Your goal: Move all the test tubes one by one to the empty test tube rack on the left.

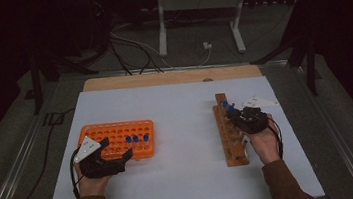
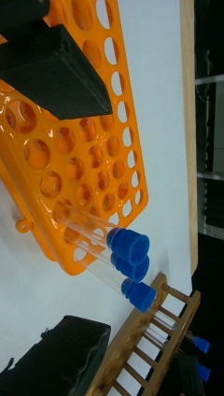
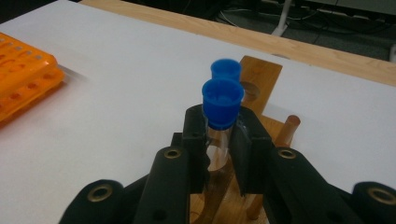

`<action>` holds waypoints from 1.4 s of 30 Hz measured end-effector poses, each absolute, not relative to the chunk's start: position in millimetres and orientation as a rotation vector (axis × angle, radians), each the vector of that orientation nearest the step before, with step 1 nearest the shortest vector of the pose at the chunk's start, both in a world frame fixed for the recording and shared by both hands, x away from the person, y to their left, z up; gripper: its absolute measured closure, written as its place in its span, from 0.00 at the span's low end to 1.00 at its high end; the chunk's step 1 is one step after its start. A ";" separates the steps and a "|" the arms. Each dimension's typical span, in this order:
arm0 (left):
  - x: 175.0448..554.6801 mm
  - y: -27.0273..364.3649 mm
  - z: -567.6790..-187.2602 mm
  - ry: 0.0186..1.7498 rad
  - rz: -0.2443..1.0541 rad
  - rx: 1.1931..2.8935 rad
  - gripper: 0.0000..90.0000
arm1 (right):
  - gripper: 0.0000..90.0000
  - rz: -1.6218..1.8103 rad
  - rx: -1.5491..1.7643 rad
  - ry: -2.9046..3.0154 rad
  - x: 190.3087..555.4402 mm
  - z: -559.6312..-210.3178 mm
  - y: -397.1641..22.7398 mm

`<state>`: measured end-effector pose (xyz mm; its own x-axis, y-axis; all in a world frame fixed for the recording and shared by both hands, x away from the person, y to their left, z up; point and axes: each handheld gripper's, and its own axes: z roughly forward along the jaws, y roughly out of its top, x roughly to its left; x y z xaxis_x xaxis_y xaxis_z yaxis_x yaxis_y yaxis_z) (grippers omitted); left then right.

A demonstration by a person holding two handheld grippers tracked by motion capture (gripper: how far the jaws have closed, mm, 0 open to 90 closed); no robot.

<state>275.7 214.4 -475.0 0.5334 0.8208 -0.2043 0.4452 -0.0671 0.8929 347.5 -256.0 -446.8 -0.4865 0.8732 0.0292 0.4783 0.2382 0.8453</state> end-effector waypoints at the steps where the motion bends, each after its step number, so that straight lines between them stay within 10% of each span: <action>1: 275.7 214.5 -475.0 1.075 0.436 1.699 0.01 | 0.85 1.164 1.232 2.061 347.1 -445.3 -256.3; 42: 273.0 210.7 -472.0 1.066 0.510 1.714 0.01 | 0.85 1.263 1.110 2.039 328.6 -394.6 -249.1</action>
<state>273.0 210.7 -472.0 0.5202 0.8414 -0.1467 0.4140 -0.0982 0.9049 328.6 -249.1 -394.6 -0.5467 0.8373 0.0081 0.3800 0.2395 0.8934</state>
